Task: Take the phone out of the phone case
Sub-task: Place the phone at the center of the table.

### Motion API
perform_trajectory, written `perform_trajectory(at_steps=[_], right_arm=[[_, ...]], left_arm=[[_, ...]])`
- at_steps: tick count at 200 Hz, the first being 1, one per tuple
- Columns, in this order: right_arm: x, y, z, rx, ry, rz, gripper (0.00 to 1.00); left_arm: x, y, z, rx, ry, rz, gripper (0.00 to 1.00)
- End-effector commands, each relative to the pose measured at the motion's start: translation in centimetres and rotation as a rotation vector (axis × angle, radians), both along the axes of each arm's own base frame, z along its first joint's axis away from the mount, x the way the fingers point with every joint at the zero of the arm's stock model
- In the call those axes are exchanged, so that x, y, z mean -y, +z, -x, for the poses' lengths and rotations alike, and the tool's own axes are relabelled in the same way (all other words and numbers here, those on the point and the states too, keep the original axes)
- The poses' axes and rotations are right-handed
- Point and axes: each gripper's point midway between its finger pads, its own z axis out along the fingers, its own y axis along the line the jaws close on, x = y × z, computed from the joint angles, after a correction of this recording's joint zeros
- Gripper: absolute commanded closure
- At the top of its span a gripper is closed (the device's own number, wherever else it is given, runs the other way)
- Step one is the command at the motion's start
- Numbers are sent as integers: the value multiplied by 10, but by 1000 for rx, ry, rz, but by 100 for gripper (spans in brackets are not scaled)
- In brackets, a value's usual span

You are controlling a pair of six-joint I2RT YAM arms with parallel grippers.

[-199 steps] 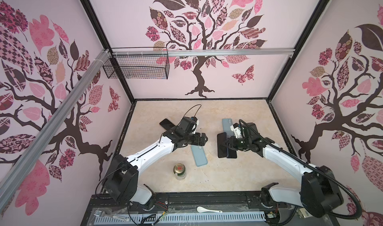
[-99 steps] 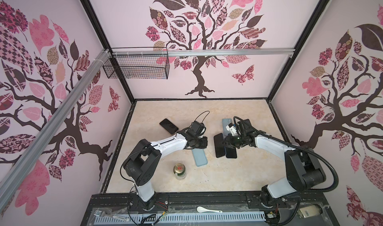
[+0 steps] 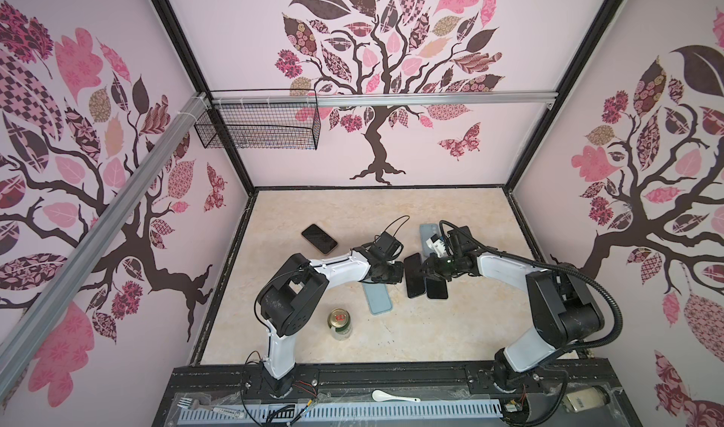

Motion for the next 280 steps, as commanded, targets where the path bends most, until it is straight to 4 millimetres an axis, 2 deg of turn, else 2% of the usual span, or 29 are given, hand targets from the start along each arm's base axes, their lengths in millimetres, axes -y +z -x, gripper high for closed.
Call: perform_trajectory(at_steps=[1, 59, 157, 242, 280], right_arm=[[-6, 2, -7, 6, 3, -51, 100], [-11, -10, -3, -34, 9, -89, 100], [-13, -26, 1, -83, -11, -122, 100], [-15, -37, 6, -114, -5, -124, 85], [-12, -41, 7, -116, -6, -90, 74]], left_arm=[[6, 1, -8, 10, 19, 3, 99], [-13, -13, -11, 17, 82, -100, 100], [-6, -27, -5, -33, 60, -81, 100], [-8, -33, -2, -51, 66, -93, 100], [-9, -34, -2, -52, 66, -94, 100]])
